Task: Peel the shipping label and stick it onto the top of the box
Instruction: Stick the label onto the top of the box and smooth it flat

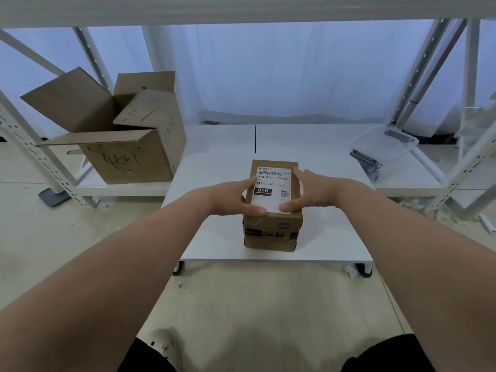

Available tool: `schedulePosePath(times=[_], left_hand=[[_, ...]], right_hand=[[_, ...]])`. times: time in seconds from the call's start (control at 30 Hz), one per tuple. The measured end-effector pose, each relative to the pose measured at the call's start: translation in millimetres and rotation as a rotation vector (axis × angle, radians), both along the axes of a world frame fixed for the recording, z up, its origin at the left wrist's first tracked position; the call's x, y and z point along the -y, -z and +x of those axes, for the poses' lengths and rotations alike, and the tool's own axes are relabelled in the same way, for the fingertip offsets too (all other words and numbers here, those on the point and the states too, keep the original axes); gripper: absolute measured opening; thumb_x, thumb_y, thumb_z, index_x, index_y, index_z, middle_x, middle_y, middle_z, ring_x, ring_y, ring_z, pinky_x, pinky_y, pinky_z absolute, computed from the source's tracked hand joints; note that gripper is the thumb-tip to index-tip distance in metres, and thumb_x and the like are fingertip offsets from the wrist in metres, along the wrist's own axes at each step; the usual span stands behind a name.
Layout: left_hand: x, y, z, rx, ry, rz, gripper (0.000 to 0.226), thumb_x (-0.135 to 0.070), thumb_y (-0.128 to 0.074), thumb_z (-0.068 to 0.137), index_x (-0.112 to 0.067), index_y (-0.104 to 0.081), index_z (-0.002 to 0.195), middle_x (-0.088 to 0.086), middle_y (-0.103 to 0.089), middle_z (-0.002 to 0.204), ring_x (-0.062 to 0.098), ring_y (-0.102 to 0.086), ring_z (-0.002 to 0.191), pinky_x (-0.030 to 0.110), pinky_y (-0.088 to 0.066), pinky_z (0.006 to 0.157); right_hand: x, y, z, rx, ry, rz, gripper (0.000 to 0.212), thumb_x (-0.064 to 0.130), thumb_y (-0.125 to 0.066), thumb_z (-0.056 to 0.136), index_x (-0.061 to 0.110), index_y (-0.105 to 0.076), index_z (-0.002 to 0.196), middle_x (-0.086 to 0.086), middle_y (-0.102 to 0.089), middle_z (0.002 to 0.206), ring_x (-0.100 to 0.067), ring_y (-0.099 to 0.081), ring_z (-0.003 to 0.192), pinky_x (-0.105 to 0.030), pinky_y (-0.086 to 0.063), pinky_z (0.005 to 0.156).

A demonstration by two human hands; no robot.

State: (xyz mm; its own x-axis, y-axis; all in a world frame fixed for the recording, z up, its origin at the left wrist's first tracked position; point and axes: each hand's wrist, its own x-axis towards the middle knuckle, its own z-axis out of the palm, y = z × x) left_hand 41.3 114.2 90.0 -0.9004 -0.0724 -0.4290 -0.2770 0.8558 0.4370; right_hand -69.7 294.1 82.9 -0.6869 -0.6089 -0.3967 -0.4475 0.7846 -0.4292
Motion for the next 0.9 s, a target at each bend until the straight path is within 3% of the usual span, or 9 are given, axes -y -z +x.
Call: schedulePosePath(times=[0.07, 0.13, 0.2, 0.33, 0.57, 0.63, 0.7, 0.8, 0.9], left_hand=[[-7, -1, -2, -0.089, -0.019, -0.009, 0.084, -0.054, -0.058, 0.084, -0.021, -0.017, 0.149, 0.003, -0.045, 0.142, 0.024, -0.046, 0.126, 0.032, -0.036, 0.099], [-12, -1, -8, -0.247, -0.086, -0.003, 0.066, -0.054, -0.048, 0.09, -0.018, -0.032, 0.142, 0.006, -0.047, 0.138, 0.026, -0.048, 0.123, 0.033, -0.041, 0.093], [-16, 3, -15, -0.307, -0.114, -0.121, 0.064, -0.058, -0.037, 0.092, -0.023, -0.028, 0.145, 0.012, -0.038, 0.143, 0.032, -0.041, 0.129, 0.041, -0.039, 0.099], [-22, 17, -27, -0.174, -0.001, -0.395, 0.066, -0.066, -0.023, 0.091, -0.039, -0.009, 0.149, 0.013, -0.02, 0.154, 0.034, -0.018, 0.14, 0.05, -0.023, 0.11], [-19, 25, -47, -0.233, -0.074, -0.347, 0.052, -0.045, -0.022, 0.096, -0.041, -0.011, 0.147, 0.016, -0.038, 0.14, 0.036, -0.04, 0.123, 0.044, -0.032, 0.098], [-19, 23, -48, -0.26, -0.038, -0.343, 0.052, -0.043, -0.021, 0.096, -0.04, -0.012, 0.147, 0.016, -0.047, 0.127, 0.034, -0.05, 0.109, 0.04, -0.036, 0.09], [-19, 20, -48, -0.291, -0.01, -0.376, 0.051, -0.04, -0.022, 0.096, -0.036, -0.018, 0.147, 0.011, -0.054, 0.099, 0.029, -0.052, 0.09, 0.036, -0.036, 0.079], [-24, 18, -49, -0.344, -0.013, -0.516, 0.046, -0.038, -0.025, 0.097, -0.024, -0.033, 0.139, 0.006, -0.054, 0.082, 0.025, -0.046, 0.077, 0.032, -0.032, 0.07], [-27, 22, -51, -0.347, -0.068, -0.485, 0.037, -0.036, -0.027, 0.097, -0.014, -0.042, 0.123, 0.0, -0.043, 0.067, 0.023, -0.047, 0.07, 0.03, -0.031, 0.059]], right_hand=[[-5, 2, 1, 0.024, 0.029, -0.086, 0.108, 0.064, -0.073, 0.063, 0.023, -0.019, 0.148, -0.005, -0.037, 0.148, -0.027, -0.038, 0.132, -0.045, -0.035, 0.109], [-4, 2, 6, 0.061, 0.069, -0.241, 0.077, 0.05, -0.063, 0.083, 0.025, -0.026, 0.145, -0.003, -0.045, 0.142, -0.025, -0.045, 0.128, -0.038, -0.039, 0.103], [5, 2, 11, -0.002, 0.12, -0.317, 0.057, 0.042, -0.049, 0.094, 0.024, -0.029, 0.145, -0.007, -0.048, 0.141, -0.027, -0.05, 0.124, -0.033, -0.042, 0.096], [25, 13, 10, -0.119, 0.187, -0.17, 0.047, 0.034, -0.029, 0.101, 0.026, -0.027, 0.147, -0.017, -0.036, 0.145, -0.031, -0.051, 0.116, -0.041, -0.046, 0.099], [35, 14, 6, -0.192, 0.195, 0.053, 0.056, 0.022, -0.025, 0.098, 0.044, -0.01, 0.147, -0.017, -0.034, 0.139, -0.034, -0.053, 0.106, -0.044, -0.046, 0.096], [36, 14, 5, -0.217, 0.158, 0.078, 0.057, 0.022, -0.024, 0.097, 0.046, -0.009, 0.147, -0.018, -0.038, 0.136, -0.034, -0.053, 0.106, -0.044, -0.047, 0.095], [37, 14, 3, -0.242, 0.122, 0.08, 0.058, 0.02, -0.026, 0.096, 0.044, -0.01, 0.147, -0.017, -0.047, 0.133, -0.032, -0.054, 0.106, -0.043, -0.049, 0.091], [35, 13, 3, -0.277, 0.108, 0.089, 0.057, 0.019, -0.03, 0.096, 0.037, -0.015, 0.148, -0.012, -0.053, 0.131, -0.029, -0.055, 0.107, -0.044, -0.05, 0.09], [28, 10, 7, -0.275, 0.152, 0.057, 0.047, 0.029, -0.027, 0.1, 0.028, -0.021, 0.147, -0.011, -0.055, 0.128, -0.028, -0.056, 0.104, -0.043, -0.049, 0.089]])
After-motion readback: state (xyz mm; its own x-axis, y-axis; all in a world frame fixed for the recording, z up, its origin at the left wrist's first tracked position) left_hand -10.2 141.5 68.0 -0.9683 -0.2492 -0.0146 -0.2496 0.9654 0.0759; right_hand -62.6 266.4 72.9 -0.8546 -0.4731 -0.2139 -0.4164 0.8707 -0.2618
